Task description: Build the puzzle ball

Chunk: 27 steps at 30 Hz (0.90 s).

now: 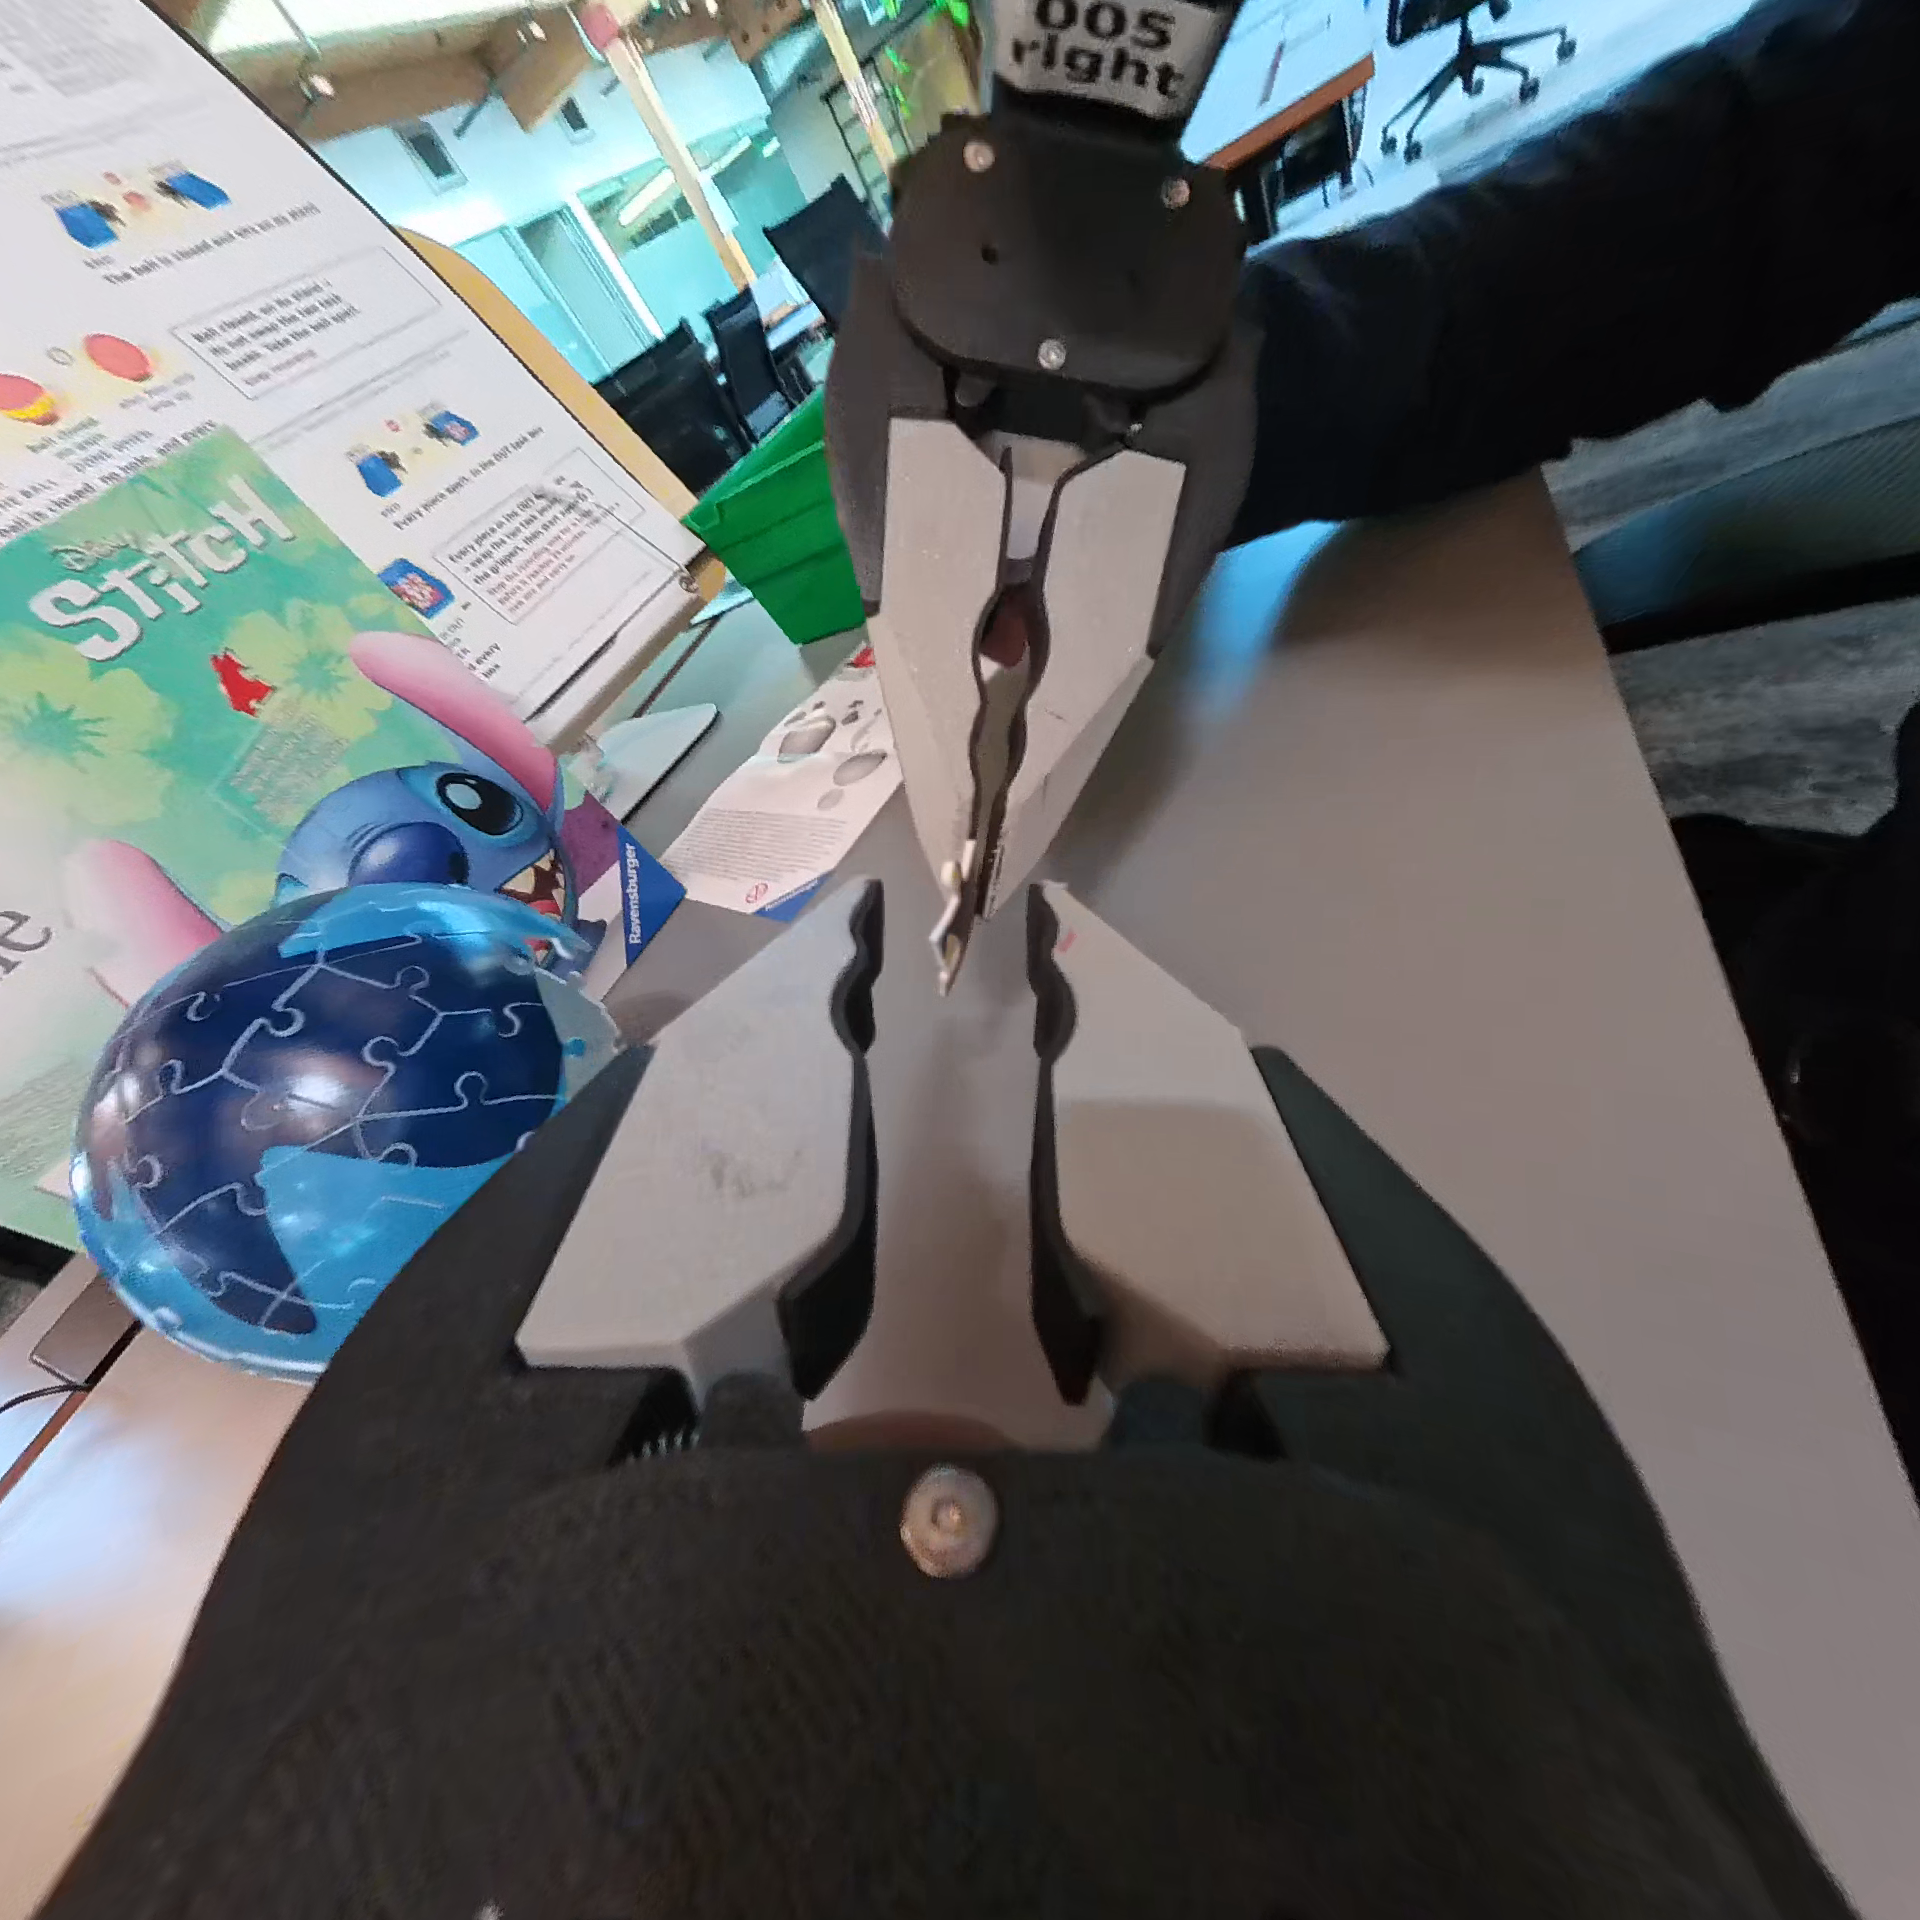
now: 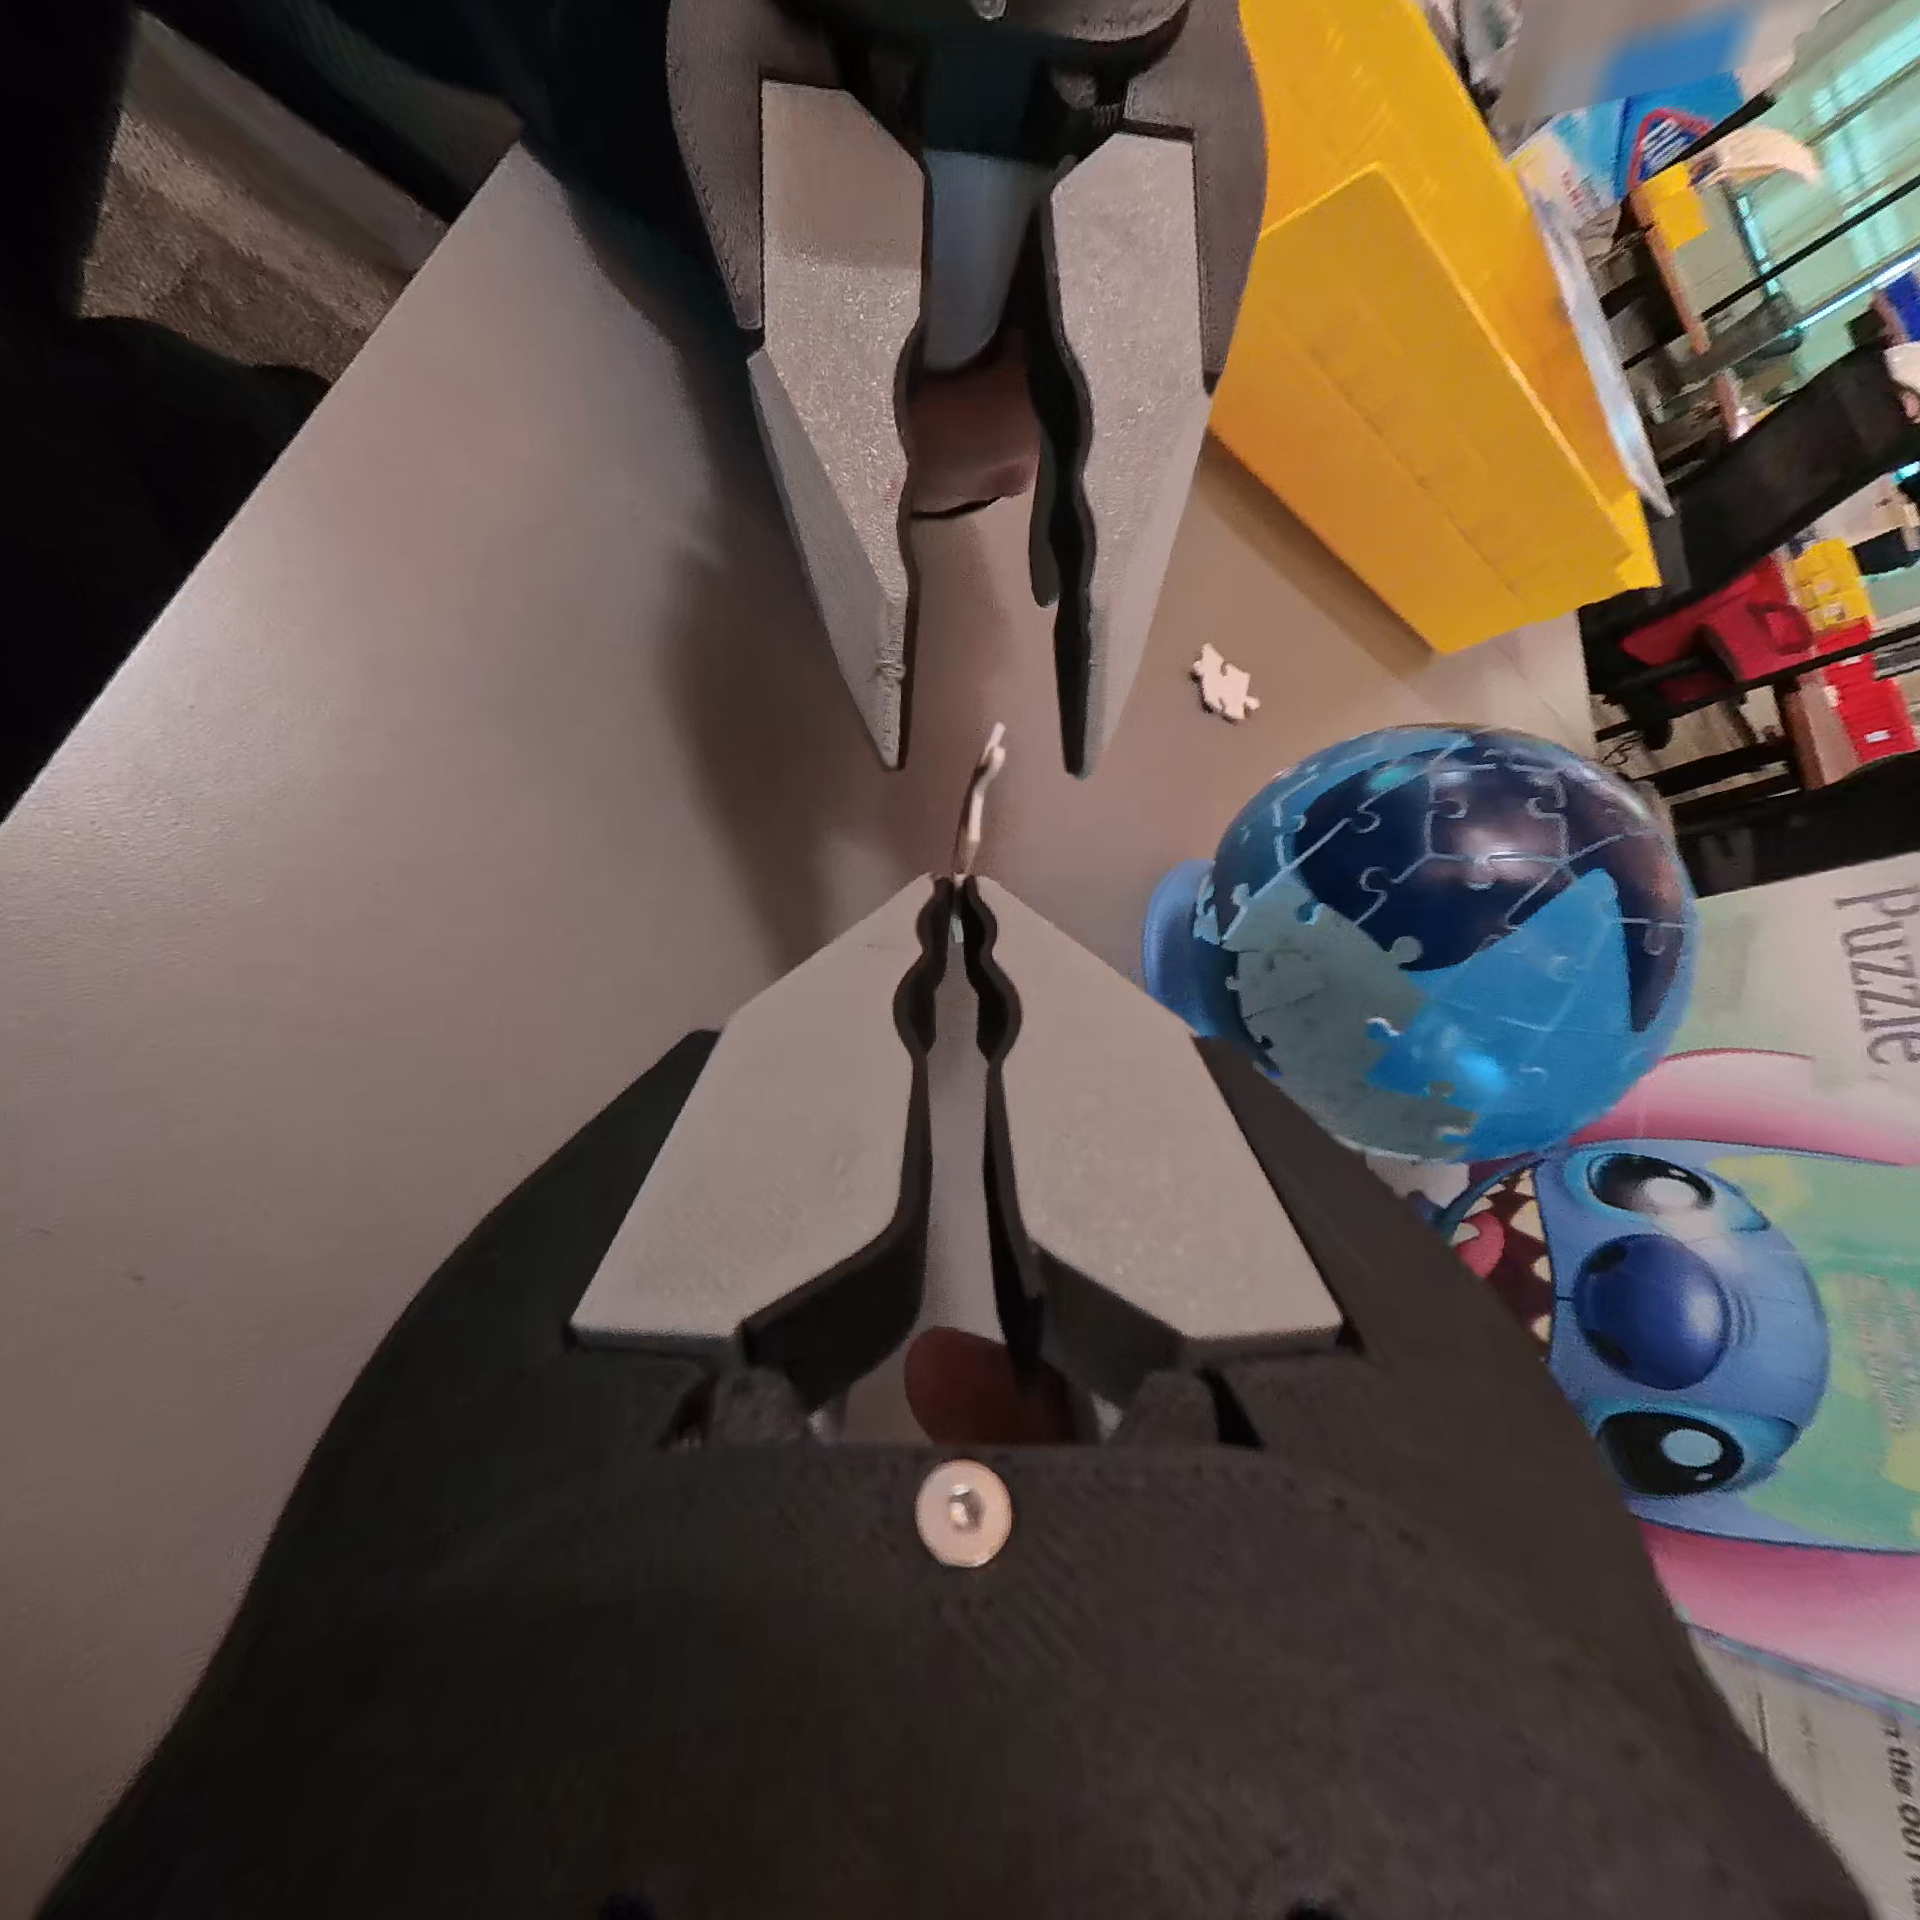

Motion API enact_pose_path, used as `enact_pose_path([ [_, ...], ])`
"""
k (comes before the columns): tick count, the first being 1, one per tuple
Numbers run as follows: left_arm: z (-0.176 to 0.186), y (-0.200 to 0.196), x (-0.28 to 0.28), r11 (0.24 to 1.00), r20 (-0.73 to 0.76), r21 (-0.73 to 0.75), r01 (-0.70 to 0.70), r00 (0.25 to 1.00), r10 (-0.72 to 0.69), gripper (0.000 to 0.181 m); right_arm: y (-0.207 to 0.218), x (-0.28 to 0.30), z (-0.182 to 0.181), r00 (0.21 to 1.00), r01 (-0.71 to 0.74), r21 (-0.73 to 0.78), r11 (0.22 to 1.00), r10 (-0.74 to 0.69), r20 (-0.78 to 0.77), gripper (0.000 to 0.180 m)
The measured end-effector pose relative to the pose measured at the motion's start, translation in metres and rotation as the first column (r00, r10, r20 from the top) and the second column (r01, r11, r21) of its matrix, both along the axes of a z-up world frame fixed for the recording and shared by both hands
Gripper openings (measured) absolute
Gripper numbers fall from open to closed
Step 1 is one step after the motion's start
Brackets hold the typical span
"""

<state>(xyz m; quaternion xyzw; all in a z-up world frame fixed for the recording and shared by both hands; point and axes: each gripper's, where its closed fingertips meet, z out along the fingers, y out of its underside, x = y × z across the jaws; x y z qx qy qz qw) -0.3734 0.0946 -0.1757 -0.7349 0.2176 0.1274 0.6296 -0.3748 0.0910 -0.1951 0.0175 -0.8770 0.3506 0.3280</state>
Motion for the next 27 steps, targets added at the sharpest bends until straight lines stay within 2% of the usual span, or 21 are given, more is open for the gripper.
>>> enact_pose_path([
  [4, -0.010, 0.002, -0.002, 0.999, -0.040, -0.049, -0.016, 0.999, 0.014, 0.005, -0.001, 0.001, -0.003, 1.000, -0.005, 0.005, 1.000, 0.005, 0.022, 0.000],
  [7, -0.014, 0.002, -0.001, 0.997, -0.035, -0.080, 0.001, 0.999, -0.004, 0.001, 0.001, 0.000, -0.001, 1.000, 0.003, 0.014, 1.000, -0.003, -0.002, 0.000],
  [17, -0.031, 0.000, -0.008, 0.993, -0.318, -0.103, -0.063, 0.948, 0.027, 0.000, 0.006, 0.006, -0.008, 0.999, -0.020, 0.059, 0.998, 0.022, -0.048, 0.000],
  [22, -0.032, 0.001, -0.007, 0.994, -0.413, -0.080, -0.074, 0.910, 0.035, 0.000, 0.003, 0.007, -0.011, 0.997, -0.026, 0.049, 0.998, 0.030, -0.077, 0.015],
  [27, -0.033, 0.001, 0.002, 0.997, -0.473, -0.066, -0.044, 0.881, 0.008, 0.000, -0.007, 0.009, -0.019, 0.989, -0.026, 0.097, 0.995, 0.040, -0.144, 0.012],
])
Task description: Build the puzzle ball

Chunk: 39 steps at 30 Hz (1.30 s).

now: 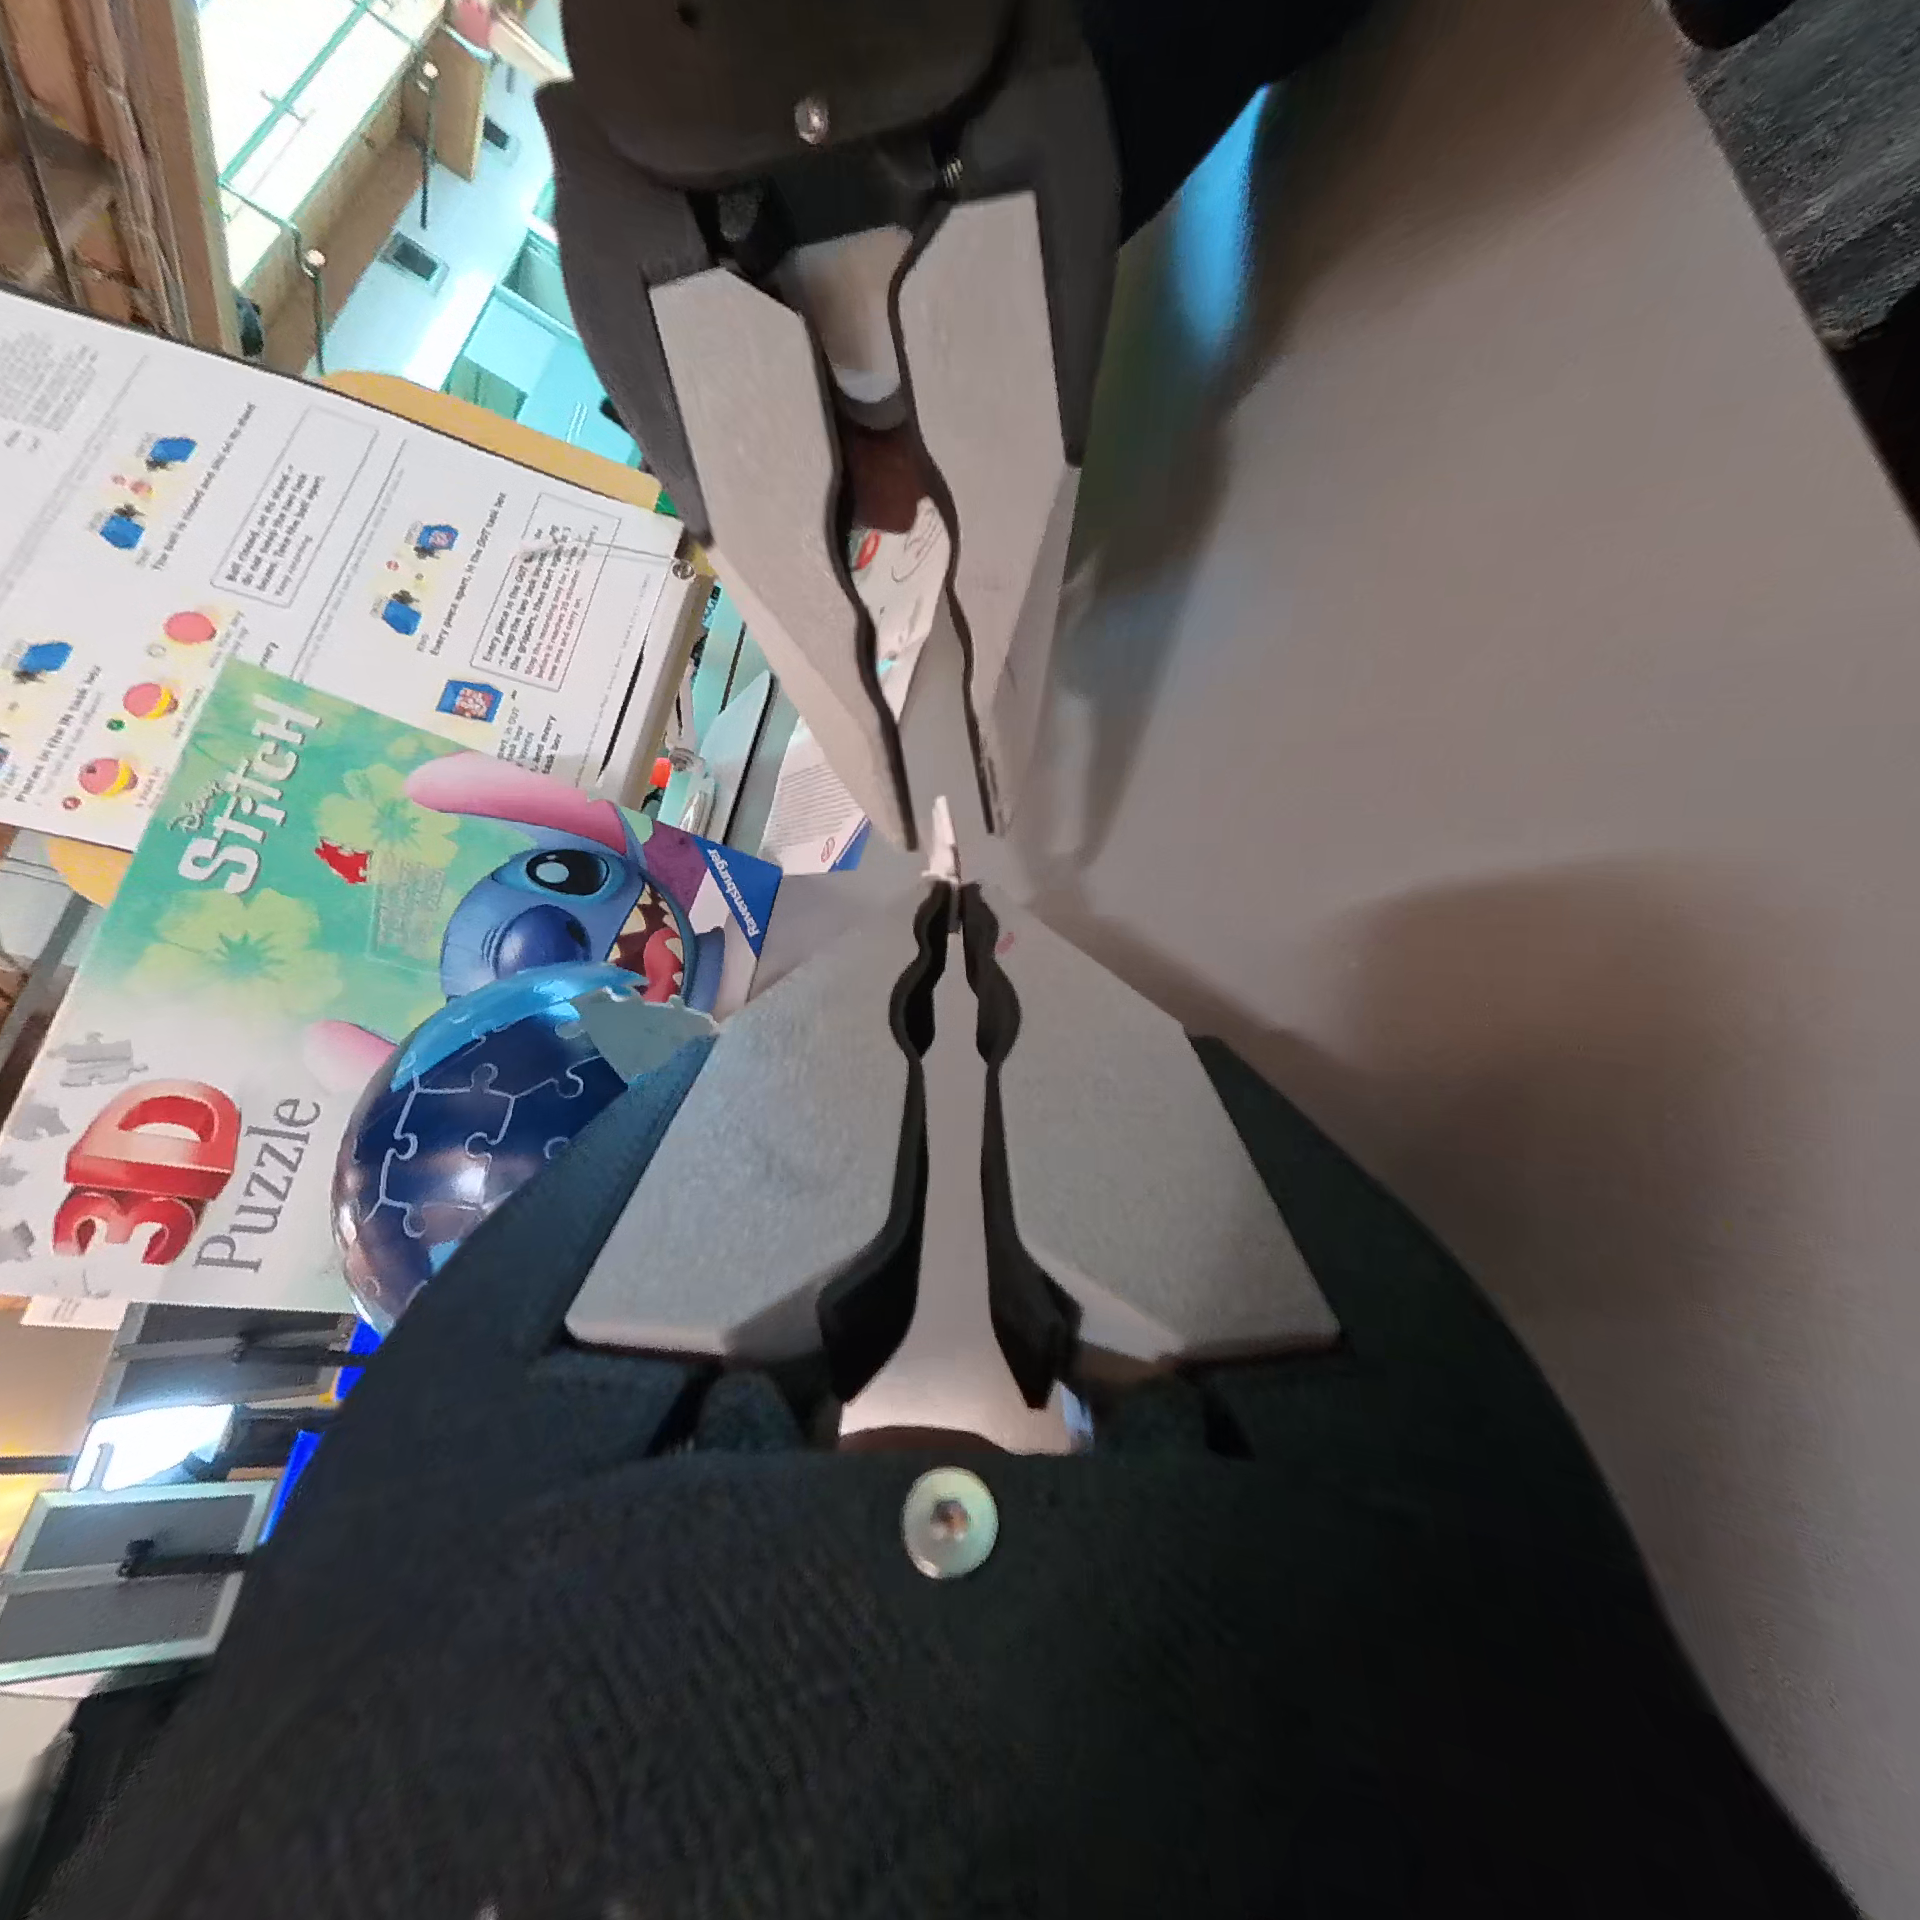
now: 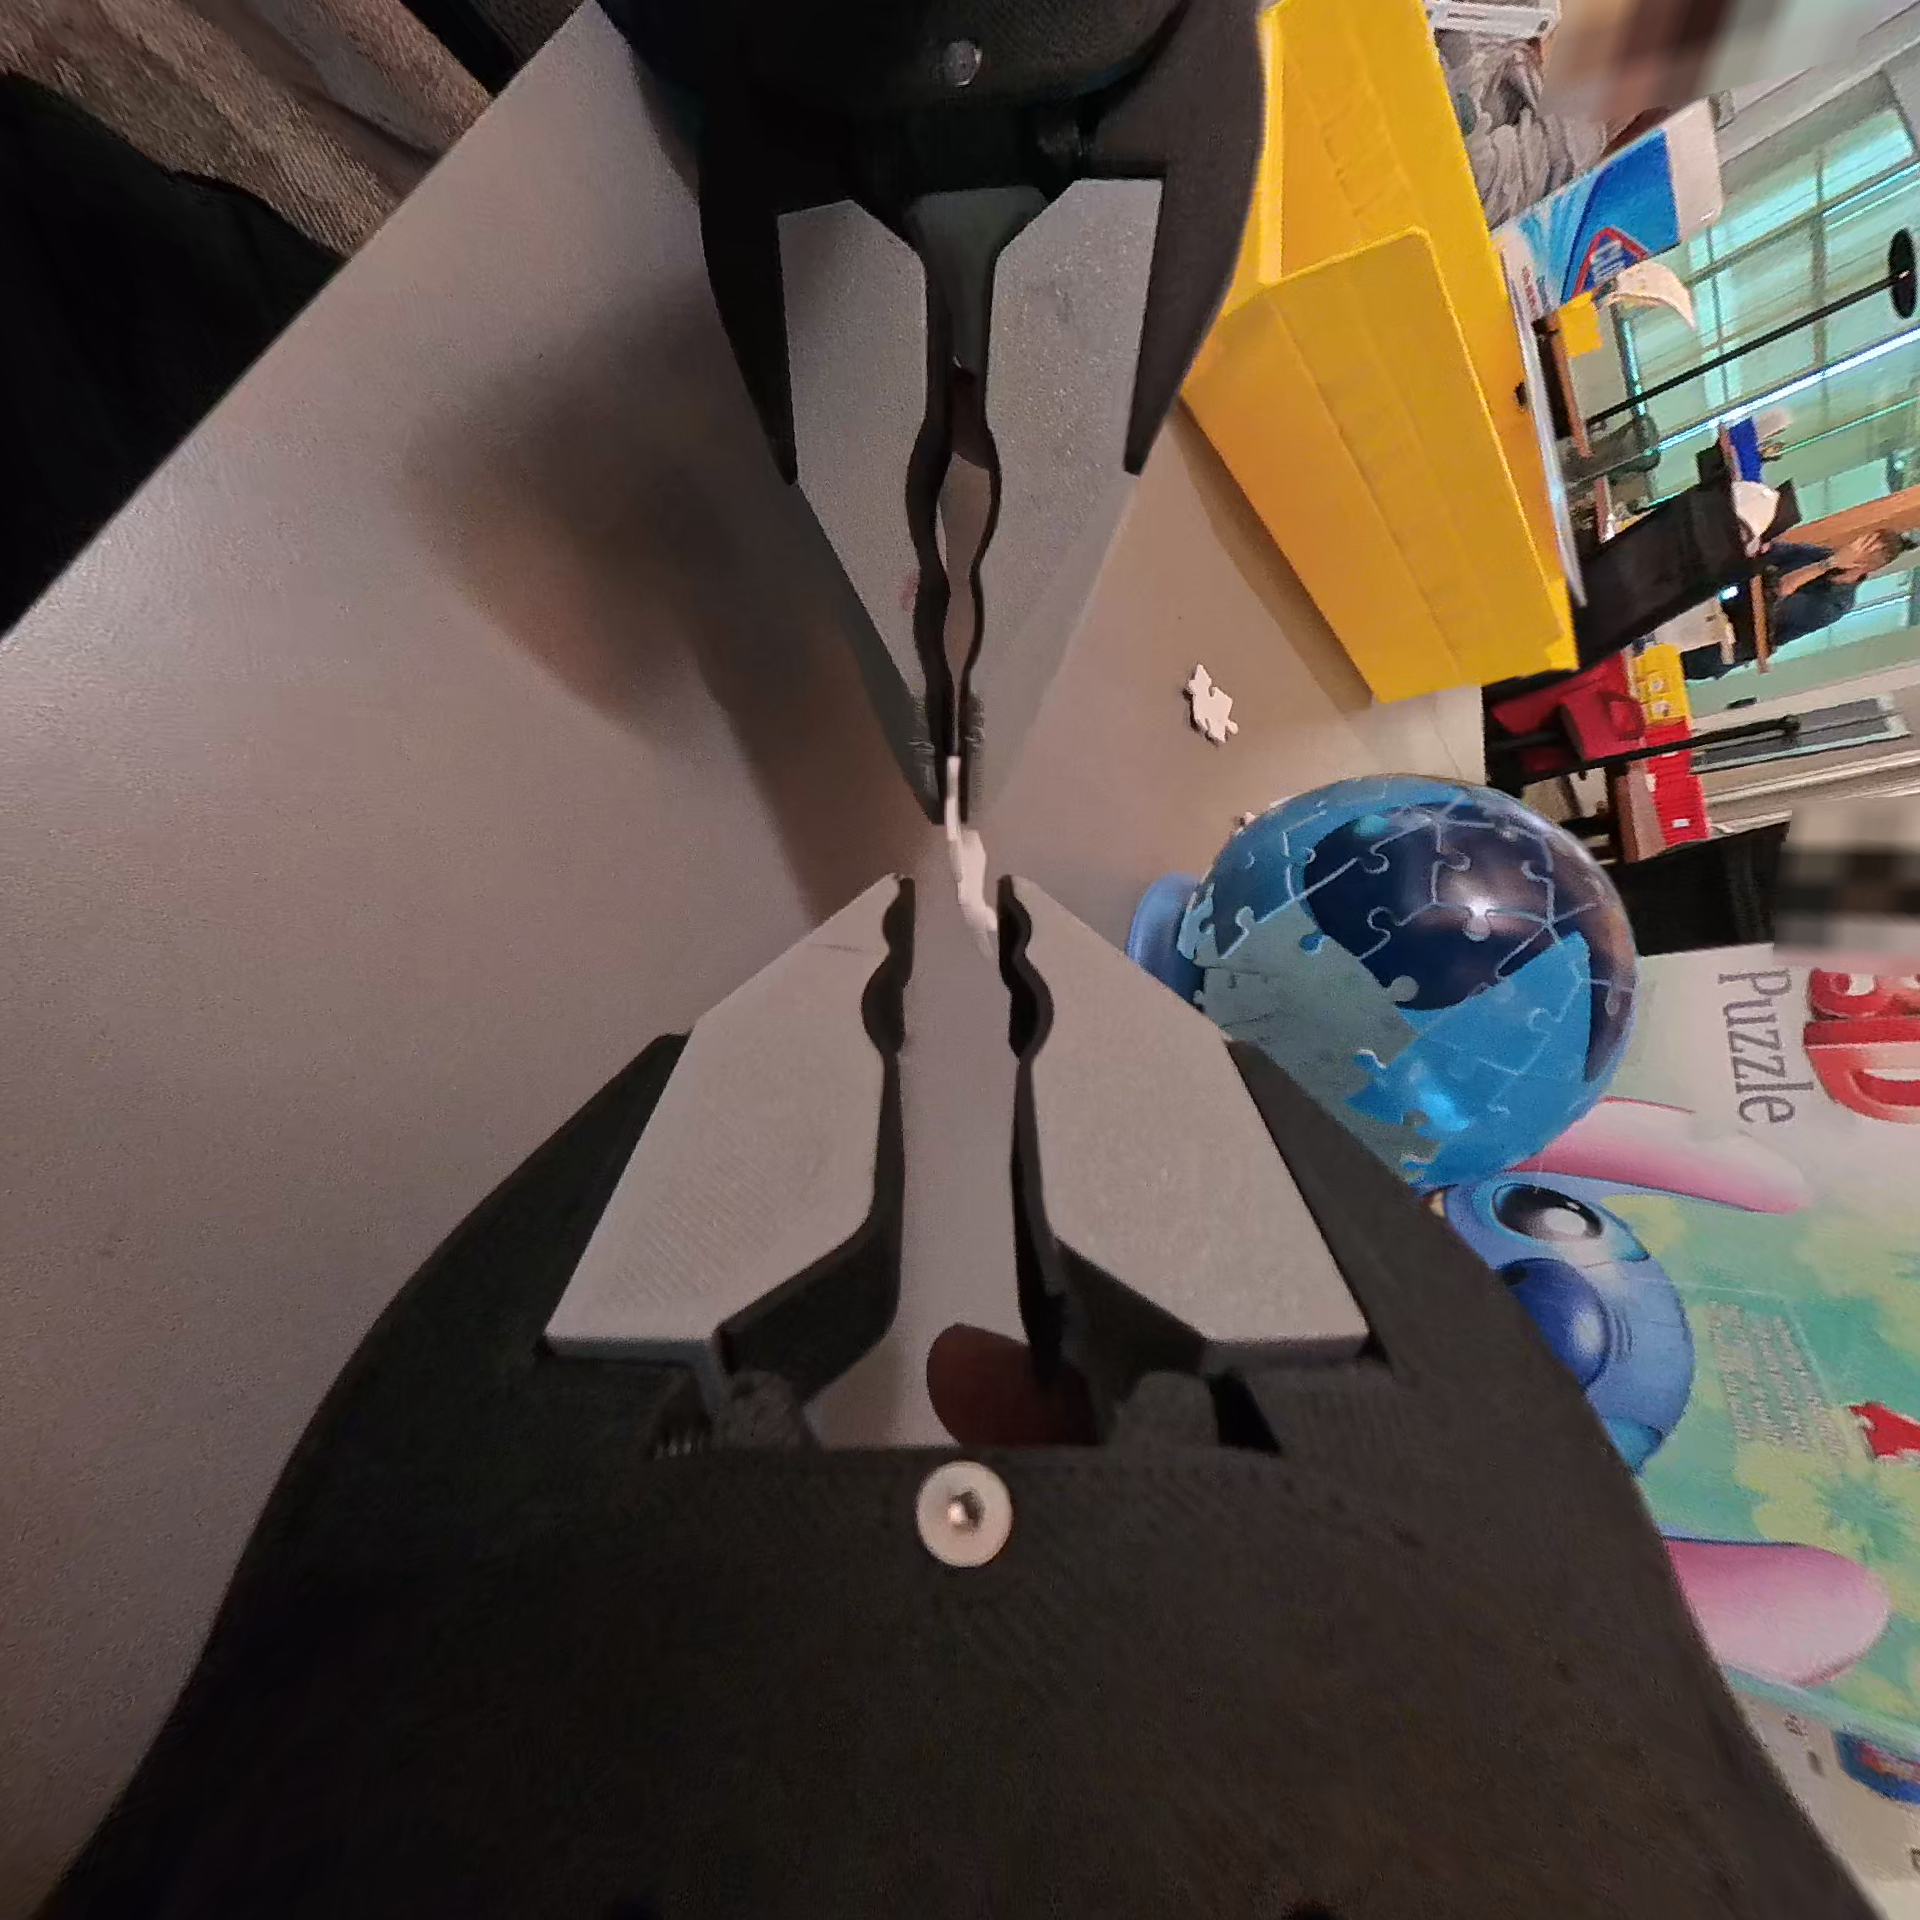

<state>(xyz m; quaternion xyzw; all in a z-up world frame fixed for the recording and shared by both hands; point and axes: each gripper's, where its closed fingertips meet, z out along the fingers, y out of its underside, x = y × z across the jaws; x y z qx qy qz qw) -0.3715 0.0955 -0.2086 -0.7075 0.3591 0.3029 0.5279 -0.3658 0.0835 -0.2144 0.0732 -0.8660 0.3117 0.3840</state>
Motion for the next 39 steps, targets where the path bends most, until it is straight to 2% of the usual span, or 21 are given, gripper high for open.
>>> enact_pose_path([
  [5, 0.001, 0.002, 0.004, 1.000, 0.006, 0.009, 0.015, 1.000, -0.015, 0.000, 0.001, -0.005, -0.003, 0.997, 0.019, 0.056, 0.998, -0.015, -0.075, 0.000],
  [8, 0.003, 0.002, 0.000, 0.999, 0.018, 0.024, -0.022, 1.000, 0.021, 0.000, 0.002, -0.008, 0.000, 0.990, 0.044, 0.085, 0.995, -0.033, -0.135, 0.000],
  [10, 0.001, 0.003, -0.002, 0.999, 0.036, 0.012, -0.038, 0.999, 0.038, 0.014, 0.006, -0.012, 0.000, 0.976, 0.089, 0.158, 0.983, -0.054, -0.213, 0.000],
  [13, 0.000, 0.004, 0.001, 0.999, 0.033, 0.010, -0.035, 0.999, 0.035, 0.016, 0.007, -0.016, -0.005, 0.951, 0.128, 0.248, 0.960, -0.049, -0.305, 0.000],
  [17, -0.002, 0.005, -0.006, 0.997, -0.011, 0.005, -0.076, 0.997, 0.076, 0.001, 0.004, -0.016, -0.008, 0.950, 0.134, 0.258, 0.957, -0.050, -0.309, 0.000],
  [24, -0.006, 0.005, -0.008, 0.996, -0.048, -0.020, -0.083, 0.996, 0.082, 0.000, 0.004, -0.015, -0.006, 0.955, 0.124, 0.241, 0.963, -0.050, -0.291, 0.000],
  [29, -0.007, 0.004, -0.008, 0.997, -0.032, -0.024, -0.075, 0.997, 0.074, 0.000, 0.000, -0.008, -0.009, 0.965, 0.089, 0.219, 0.972, -0.029, -0.261, 0.004],
  [34, -0.008, 0.004, -0.009, 0.997, -0.022, -0.028, -0.073, 0.997, 0.073, 0.000, -0.004, -0.011, -0.009, 0.967, 0.096, 0.207, 0.974, -0.042, -0.253, 0.000],
  [39, -0.012, 0.005, -0.017, 0.991, 0.029, -0.062, -0.120, 0.992, 0.122, 0.001, -0.004, -0.018, -0.013, 0.963, 0.124, 0.214, 0.969, -0.065, -0.263, 0.000],
])
